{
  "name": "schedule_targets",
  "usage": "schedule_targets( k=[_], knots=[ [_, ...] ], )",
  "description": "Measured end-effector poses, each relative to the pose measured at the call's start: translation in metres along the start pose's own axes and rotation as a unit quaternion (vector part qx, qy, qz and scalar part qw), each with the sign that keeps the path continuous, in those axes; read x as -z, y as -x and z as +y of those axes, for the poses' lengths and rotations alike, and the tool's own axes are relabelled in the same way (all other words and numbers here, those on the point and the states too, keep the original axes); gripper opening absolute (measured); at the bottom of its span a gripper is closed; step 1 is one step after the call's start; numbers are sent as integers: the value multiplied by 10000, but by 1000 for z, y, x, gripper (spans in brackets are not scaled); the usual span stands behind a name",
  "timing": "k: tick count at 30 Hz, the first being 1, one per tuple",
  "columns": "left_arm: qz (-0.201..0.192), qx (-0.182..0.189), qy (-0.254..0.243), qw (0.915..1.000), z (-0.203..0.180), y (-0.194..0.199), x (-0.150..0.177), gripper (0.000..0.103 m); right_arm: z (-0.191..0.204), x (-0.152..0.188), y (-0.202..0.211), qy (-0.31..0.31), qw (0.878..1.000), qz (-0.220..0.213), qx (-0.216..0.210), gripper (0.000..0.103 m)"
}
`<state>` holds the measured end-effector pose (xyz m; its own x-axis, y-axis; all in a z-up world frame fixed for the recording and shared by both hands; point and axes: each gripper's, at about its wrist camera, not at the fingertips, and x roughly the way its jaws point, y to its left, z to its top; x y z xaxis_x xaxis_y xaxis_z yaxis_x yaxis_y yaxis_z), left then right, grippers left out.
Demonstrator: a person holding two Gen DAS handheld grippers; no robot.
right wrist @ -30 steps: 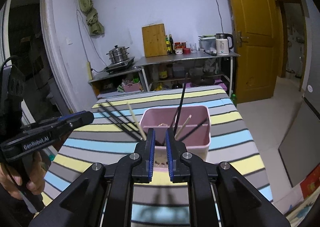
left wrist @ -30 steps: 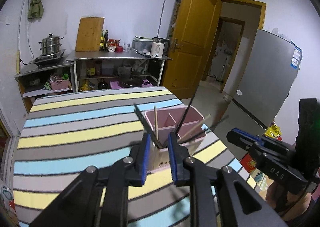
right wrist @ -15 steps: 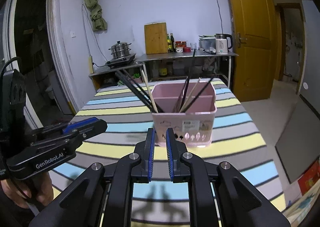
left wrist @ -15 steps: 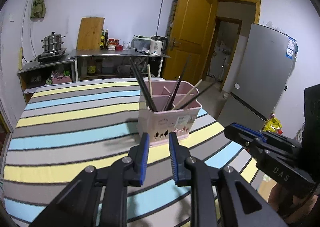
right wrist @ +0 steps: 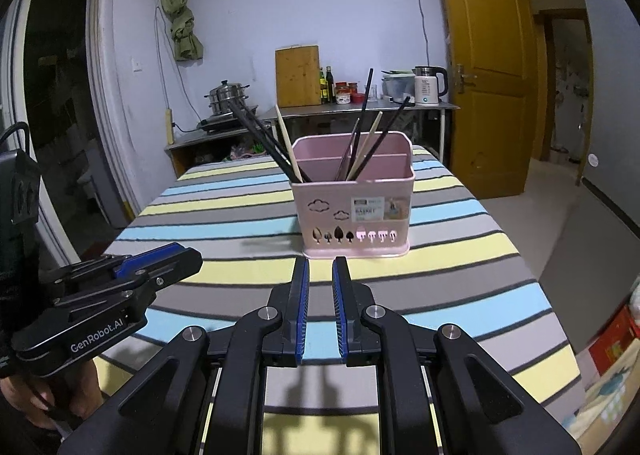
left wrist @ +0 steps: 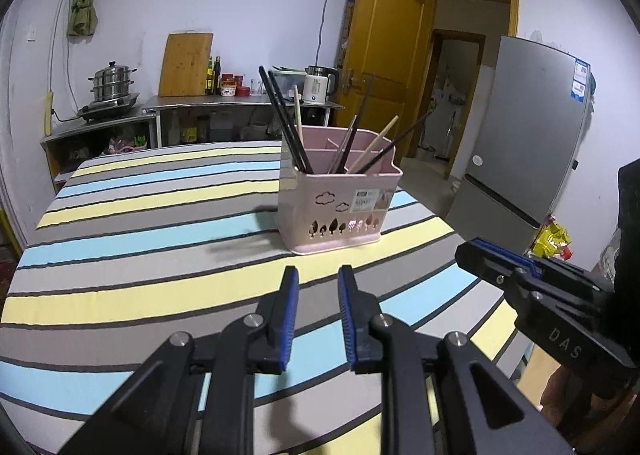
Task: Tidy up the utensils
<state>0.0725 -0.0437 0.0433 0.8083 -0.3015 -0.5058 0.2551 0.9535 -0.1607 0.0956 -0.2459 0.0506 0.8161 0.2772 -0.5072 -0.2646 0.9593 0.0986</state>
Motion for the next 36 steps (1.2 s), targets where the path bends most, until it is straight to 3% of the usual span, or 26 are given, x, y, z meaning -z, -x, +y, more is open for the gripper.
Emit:
schedule_targets(
  k=[36],
  knots=[
    [-221, -204, -157, 9994, -5, 2, 11, 21, -1, 6, 0, 0, 9997, -199, 170, 12]
  ],
)
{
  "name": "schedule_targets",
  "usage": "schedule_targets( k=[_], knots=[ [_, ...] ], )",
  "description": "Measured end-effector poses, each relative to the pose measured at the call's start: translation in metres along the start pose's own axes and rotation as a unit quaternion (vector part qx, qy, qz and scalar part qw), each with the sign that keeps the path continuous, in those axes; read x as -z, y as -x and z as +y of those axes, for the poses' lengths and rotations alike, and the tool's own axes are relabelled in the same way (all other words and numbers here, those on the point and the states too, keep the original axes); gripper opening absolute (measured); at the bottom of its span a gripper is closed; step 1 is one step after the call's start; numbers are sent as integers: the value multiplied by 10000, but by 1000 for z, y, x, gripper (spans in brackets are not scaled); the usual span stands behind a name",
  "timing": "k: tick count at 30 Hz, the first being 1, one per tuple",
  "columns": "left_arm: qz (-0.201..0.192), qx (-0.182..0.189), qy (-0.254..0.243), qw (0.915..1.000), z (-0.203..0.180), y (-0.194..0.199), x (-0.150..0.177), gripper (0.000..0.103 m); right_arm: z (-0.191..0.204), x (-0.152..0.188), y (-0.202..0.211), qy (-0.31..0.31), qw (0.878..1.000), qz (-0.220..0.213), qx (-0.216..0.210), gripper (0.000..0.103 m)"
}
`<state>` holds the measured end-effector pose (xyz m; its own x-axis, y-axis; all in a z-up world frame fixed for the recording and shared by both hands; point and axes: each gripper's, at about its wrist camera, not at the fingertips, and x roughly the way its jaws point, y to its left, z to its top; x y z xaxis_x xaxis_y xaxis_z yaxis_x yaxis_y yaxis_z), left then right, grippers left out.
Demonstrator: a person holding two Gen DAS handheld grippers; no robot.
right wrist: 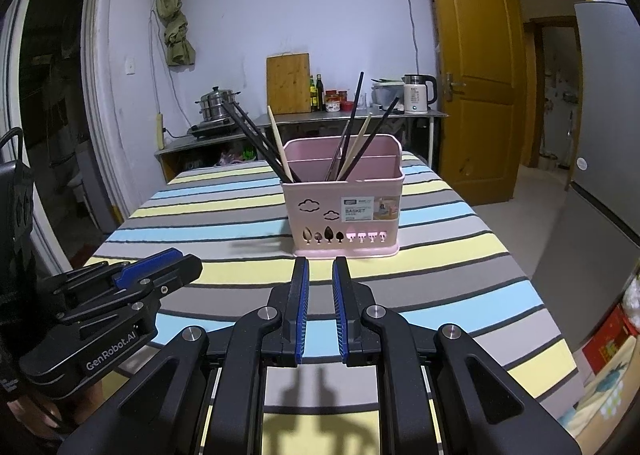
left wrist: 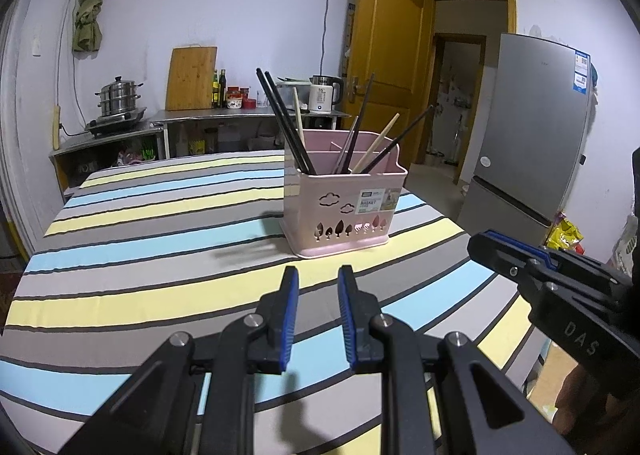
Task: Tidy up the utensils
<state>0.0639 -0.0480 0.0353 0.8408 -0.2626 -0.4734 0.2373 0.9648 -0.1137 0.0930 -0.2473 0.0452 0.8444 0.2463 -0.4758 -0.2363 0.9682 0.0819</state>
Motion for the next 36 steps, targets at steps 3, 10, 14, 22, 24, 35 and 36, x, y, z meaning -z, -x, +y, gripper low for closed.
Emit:
schedule_targets(
  k=[3, 10, 14, 22, 24, 35, 36],
  knots=[
    [7, -8, -10, 10000, 0, 0, 0, 21, -1, 1, 0, 3, 10000, 3, -6, 12],
    [20, -15, -5, 10000, -1, -1, 1, 21, 0, 1, 0, 15, 10000, 12, -4, 12],
    [23, -25, -12, 10000, 0, -1, 1, 21, -1, 2, 1, 20, 10000, 15, -6, 12],
    [15, -38, -17, 10000, 1, -1, 1, 21, 0, 1, 1, 35, 10000, 11, -7, 12],
    [6, -45, -24, 10000, 1, 0, 1, 21, 0, 1, 1, 32, 10000, 15, -14, 12],
    [-15, -87, -51, 9999, -1, 2, 0, 21, -1, 0, 0, 39, 10000, 8, -15, 12],
    [-15, -94, -54, 9999, -1, 2, 0, 21, -1, 0, 0, 37, 10000, 9, -15, 12]
  ],
)
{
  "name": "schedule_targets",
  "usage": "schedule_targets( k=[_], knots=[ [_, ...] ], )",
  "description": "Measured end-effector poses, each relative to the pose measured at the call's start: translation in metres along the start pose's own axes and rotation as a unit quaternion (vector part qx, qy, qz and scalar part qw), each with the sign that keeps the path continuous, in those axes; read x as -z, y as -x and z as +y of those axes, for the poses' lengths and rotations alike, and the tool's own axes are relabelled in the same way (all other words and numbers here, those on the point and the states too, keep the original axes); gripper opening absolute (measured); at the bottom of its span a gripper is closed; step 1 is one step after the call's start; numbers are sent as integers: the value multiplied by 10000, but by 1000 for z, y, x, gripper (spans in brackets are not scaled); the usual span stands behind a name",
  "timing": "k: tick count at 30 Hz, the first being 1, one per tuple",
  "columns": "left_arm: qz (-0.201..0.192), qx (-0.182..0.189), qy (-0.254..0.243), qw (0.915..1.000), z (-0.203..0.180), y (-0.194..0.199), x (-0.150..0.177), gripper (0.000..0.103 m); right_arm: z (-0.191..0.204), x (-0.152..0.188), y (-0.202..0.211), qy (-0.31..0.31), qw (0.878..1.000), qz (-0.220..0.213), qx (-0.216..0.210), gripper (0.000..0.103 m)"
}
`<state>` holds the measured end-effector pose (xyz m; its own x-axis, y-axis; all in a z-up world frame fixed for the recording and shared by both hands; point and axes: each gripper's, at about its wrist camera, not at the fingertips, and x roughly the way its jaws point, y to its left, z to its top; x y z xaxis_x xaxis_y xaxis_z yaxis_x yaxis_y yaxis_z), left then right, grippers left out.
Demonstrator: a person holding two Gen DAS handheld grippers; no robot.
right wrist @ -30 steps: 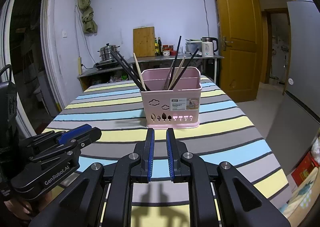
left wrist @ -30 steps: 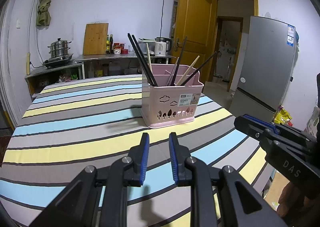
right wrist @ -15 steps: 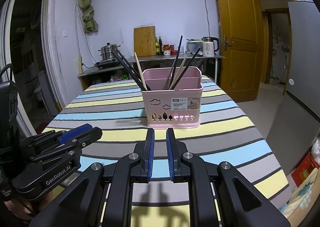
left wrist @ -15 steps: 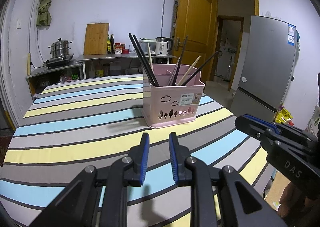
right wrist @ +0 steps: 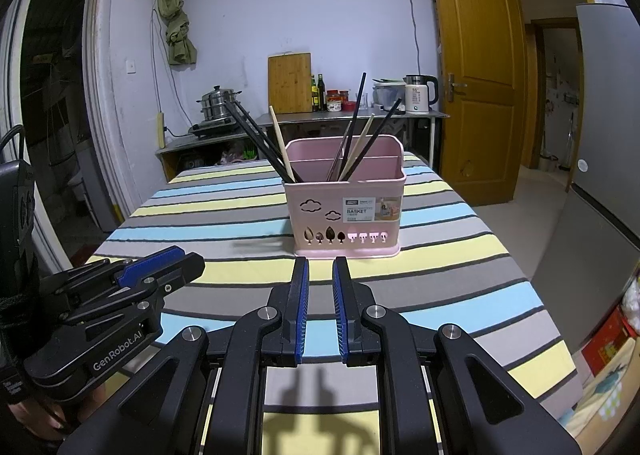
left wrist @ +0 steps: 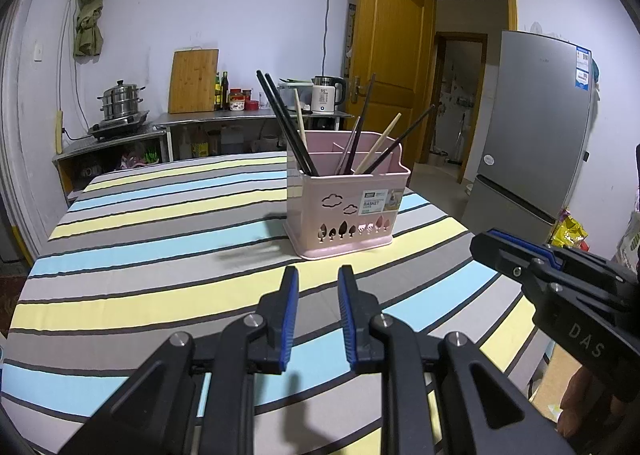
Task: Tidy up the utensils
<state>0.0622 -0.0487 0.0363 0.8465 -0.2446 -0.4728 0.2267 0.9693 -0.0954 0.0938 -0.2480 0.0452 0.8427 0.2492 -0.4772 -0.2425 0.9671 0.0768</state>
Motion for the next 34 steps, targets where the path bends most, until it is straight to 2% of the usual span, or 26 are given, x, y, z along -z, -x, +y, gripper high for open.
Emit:
schedule_targets(
  k=[34],
  knots=[
    [-13, 17, -62, 10000, -5, 2, -1, 21, -3, 4, -1, -13, 10000, 35, 0, 12]
  ],
)
